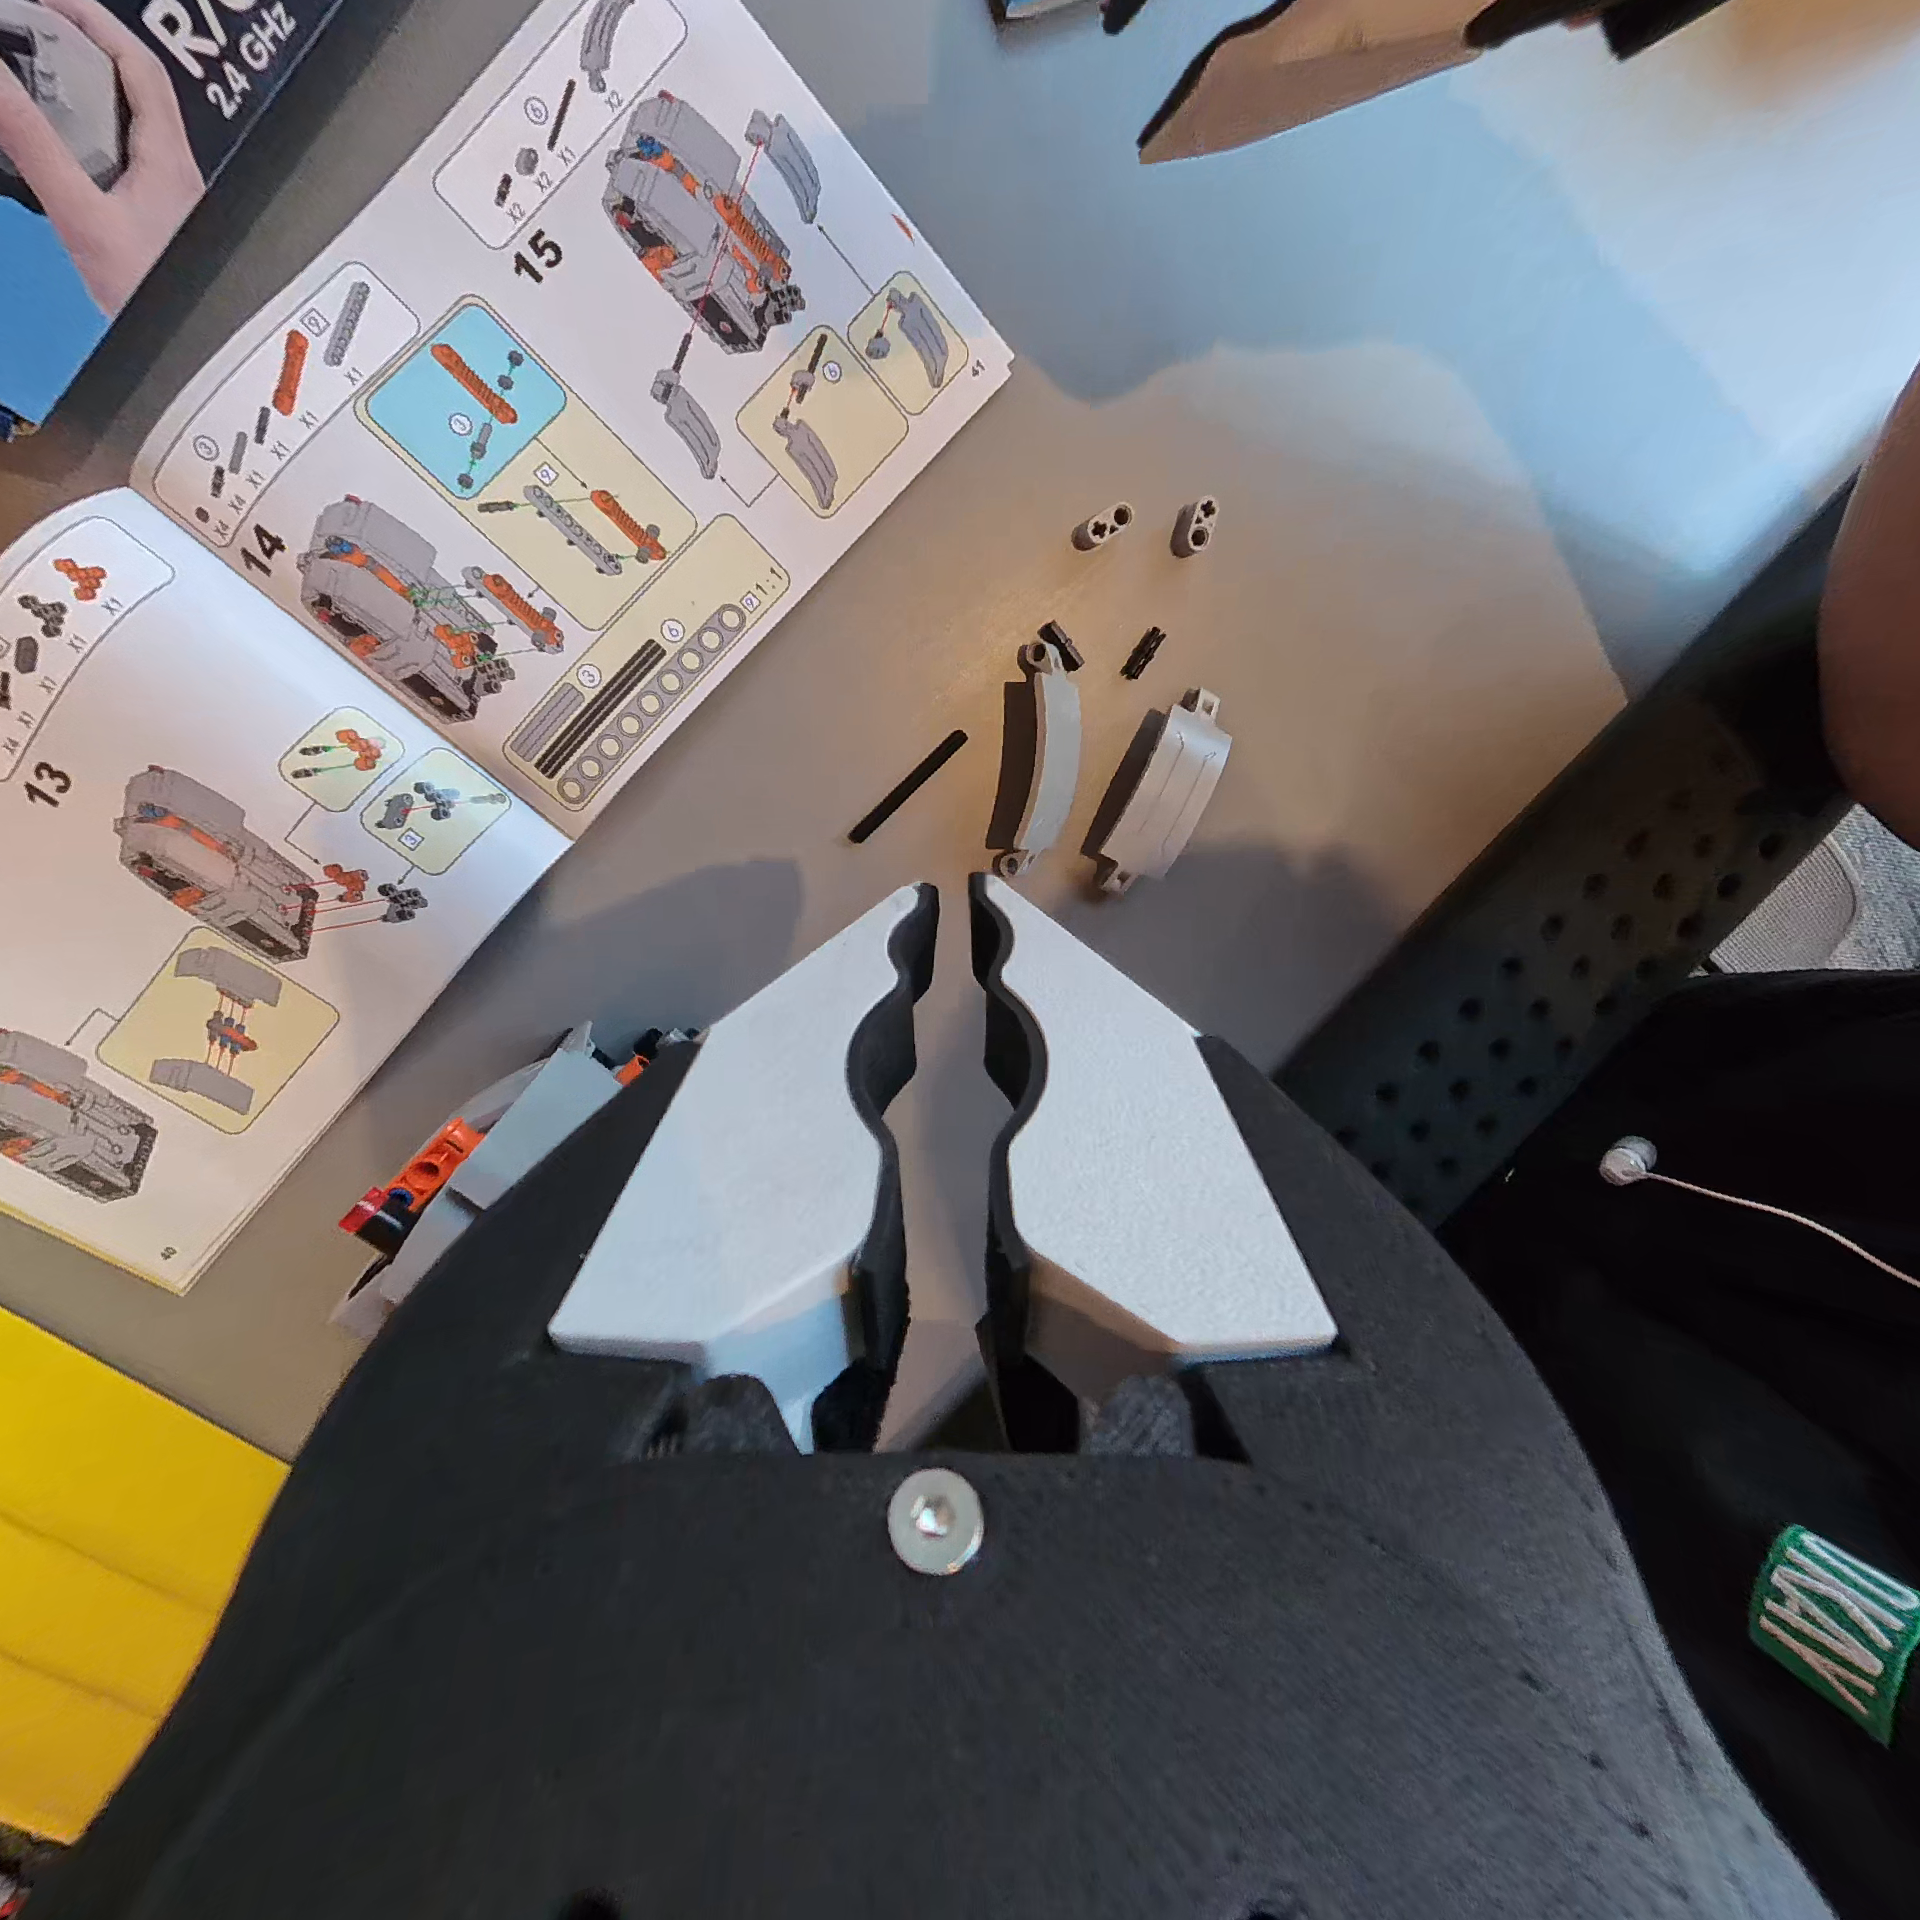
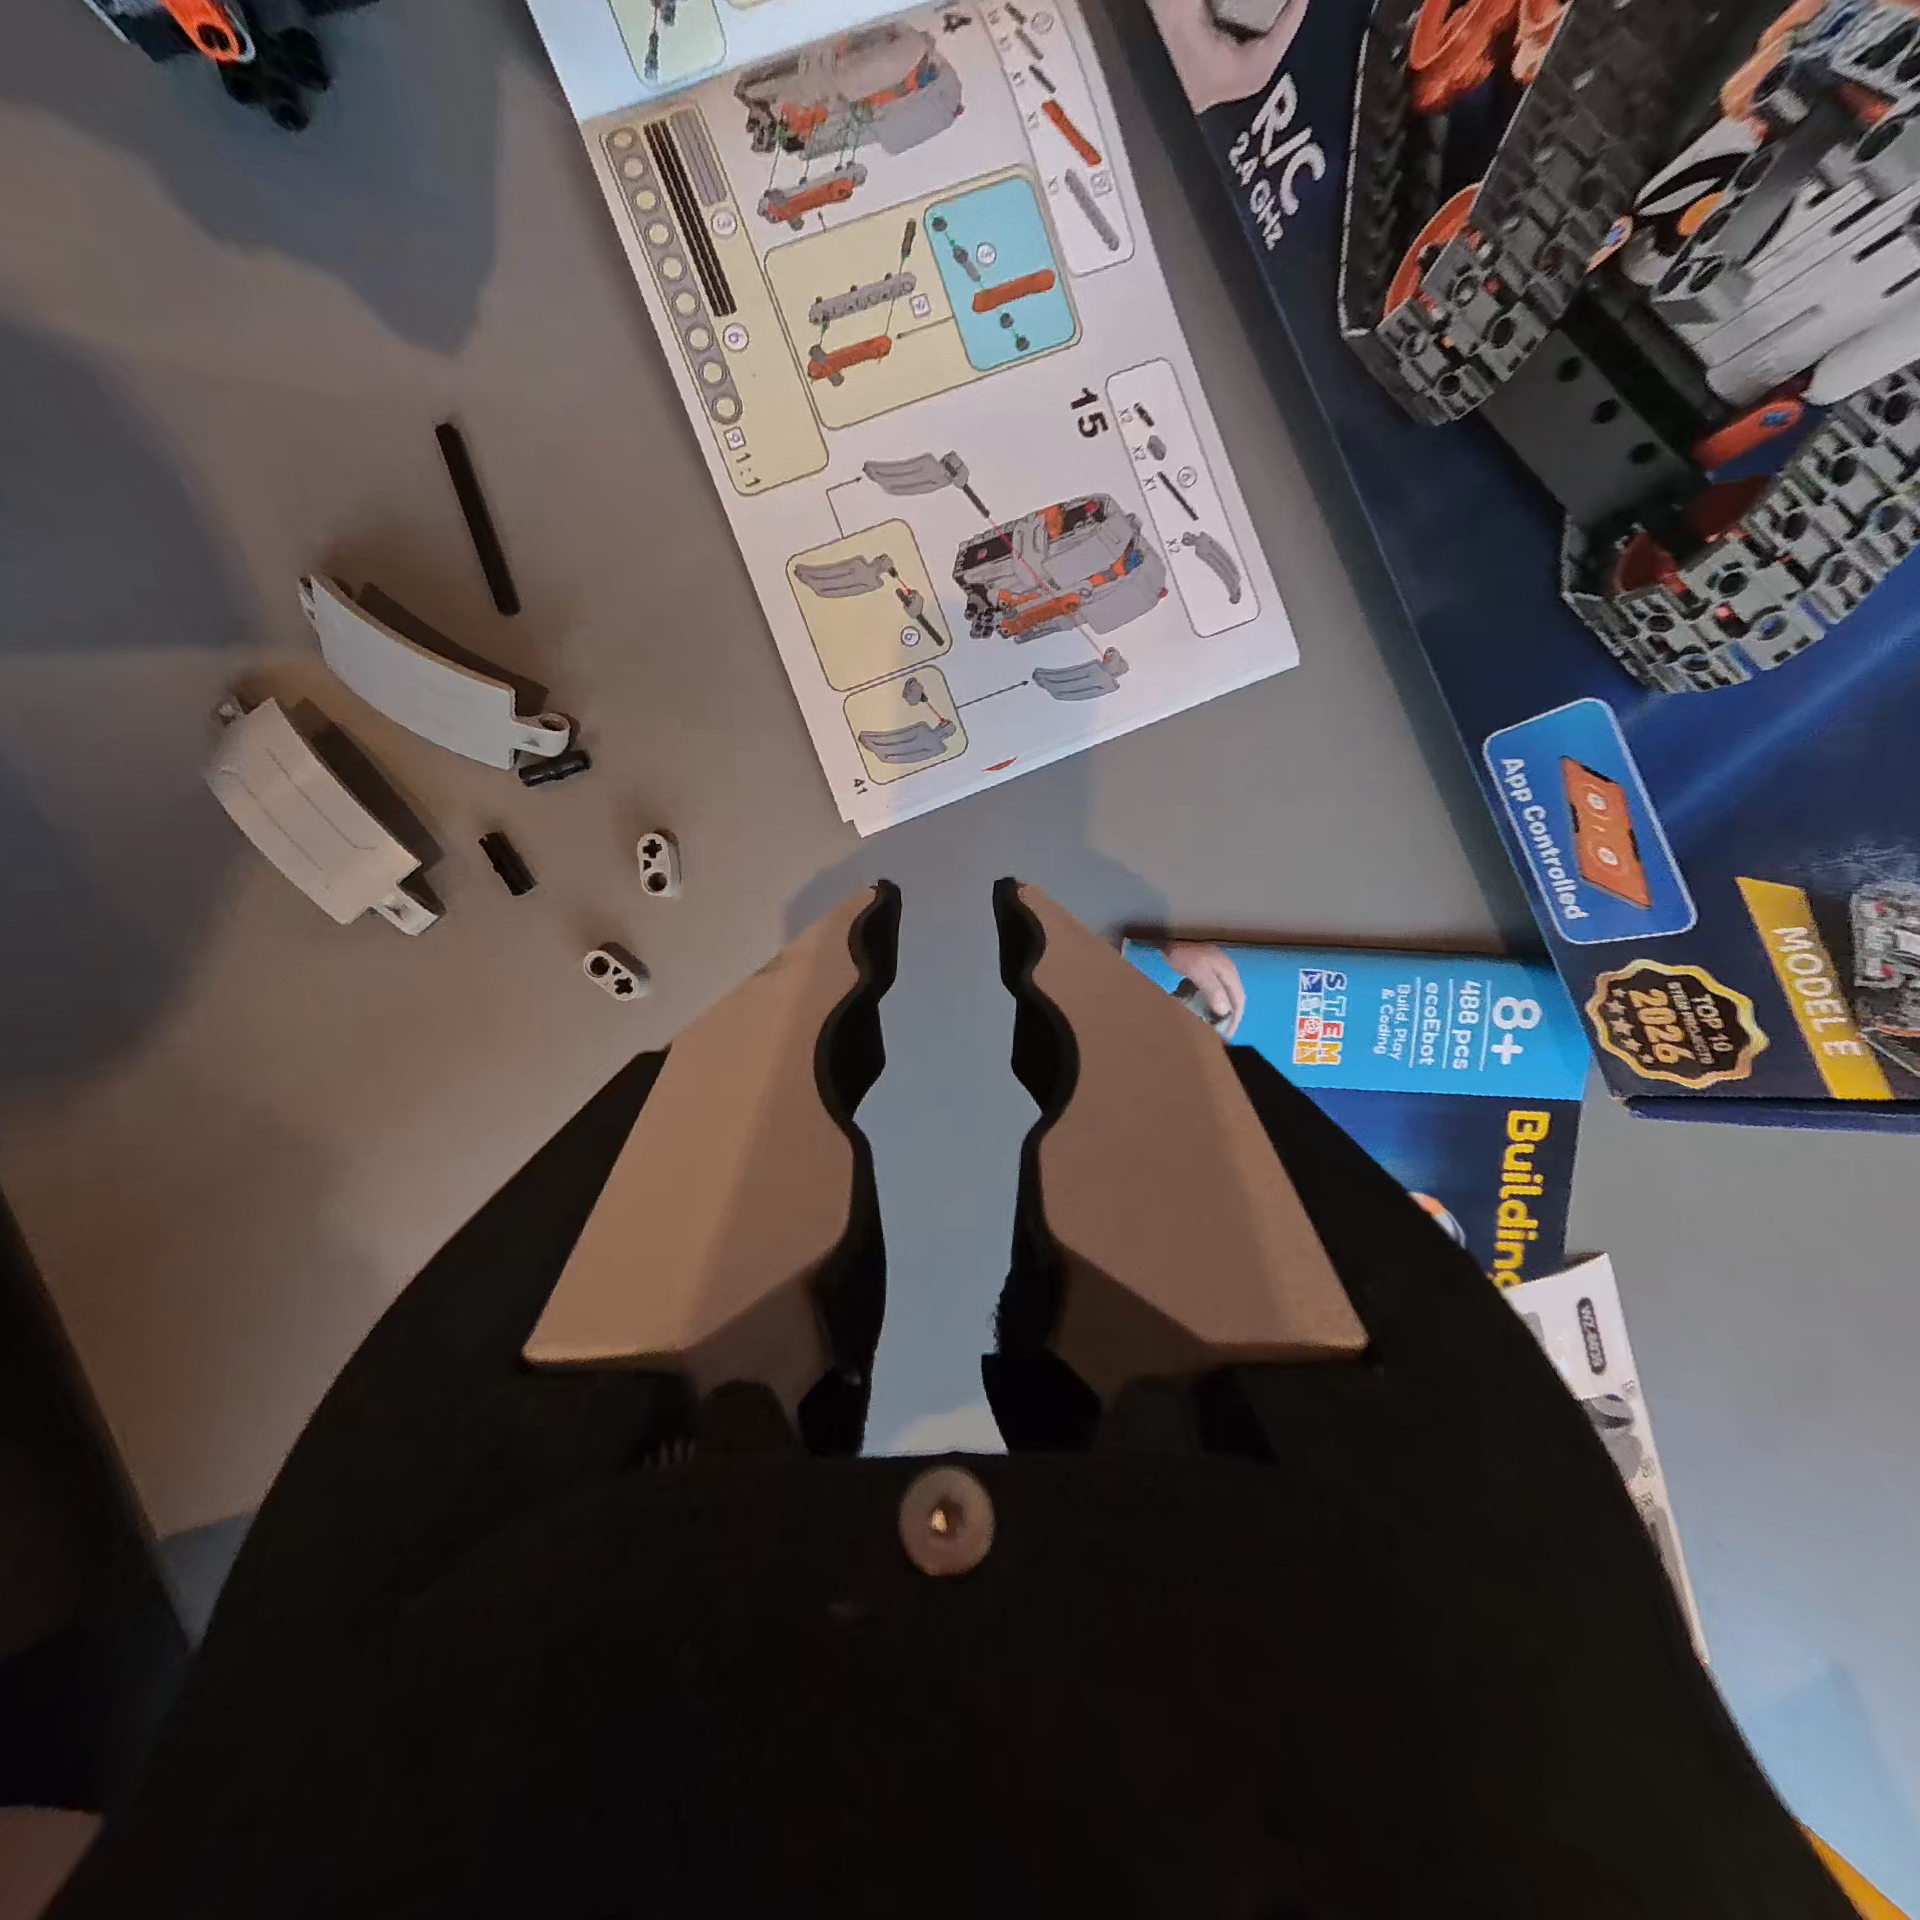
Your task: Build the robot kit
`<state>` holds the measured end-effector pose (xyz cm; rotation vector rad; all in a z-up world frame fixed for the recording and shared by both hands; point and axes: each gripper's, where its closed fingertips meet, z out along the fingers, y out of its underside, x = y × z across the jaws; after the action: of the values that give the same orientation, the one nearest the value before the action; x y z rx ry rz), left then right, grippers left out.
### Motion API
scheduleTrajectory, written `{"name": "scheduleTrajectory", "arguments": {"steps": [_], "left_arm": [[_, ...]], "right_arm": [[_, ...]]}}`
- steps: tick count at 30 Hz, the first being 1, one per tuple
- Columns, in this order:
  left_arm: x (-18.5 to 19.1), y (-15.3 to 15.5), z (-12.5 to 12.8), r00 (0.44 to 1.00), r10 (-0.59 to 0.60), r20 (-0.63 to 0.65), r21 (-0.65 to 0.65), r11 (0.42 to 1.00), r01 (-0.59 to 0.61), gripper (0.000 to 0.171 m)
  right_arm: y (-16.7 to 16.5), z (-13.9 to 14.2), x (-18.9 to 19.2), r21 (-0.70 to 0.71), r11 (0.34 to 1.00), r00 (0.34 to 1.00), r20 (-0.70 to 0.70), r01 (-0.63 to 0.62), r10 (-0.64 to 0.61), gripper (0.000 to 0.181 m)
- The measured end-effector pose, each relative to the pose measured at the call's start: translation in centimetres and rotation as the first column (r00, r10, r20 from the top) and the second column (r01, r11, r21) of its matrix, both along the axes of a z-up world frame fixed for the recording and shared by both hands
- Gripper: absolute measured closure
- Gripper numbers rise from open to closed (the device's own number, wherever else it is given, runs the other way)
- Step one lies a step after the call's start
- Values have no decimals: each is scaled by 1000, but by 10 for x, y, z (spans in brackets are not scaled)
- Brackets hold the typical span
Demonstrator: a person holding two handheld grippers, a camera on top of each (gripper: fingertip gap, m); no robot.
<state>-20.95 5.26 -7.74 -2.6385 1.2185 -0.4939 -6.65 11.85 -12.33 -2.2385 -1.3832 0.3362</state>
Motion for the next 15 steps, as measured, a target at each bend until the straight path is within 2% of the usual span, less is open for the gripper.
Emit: {"name": "scheduleTrajectory", "arguments": {"steps": [10, 15], "left_arm": [[-4, 1, 9, 999, 20, 26, 17, 1000, -20, 168], [-4, -4, 0, 1000, -2, 4, -31, 1000, 2, 170]], "right_arm": [[-4, -5, 2, -71, 997, 999, -33, 14, -16, 164], [-9, 0, -7, -85, 996, 997, -79, -20, 13, 164]]}}
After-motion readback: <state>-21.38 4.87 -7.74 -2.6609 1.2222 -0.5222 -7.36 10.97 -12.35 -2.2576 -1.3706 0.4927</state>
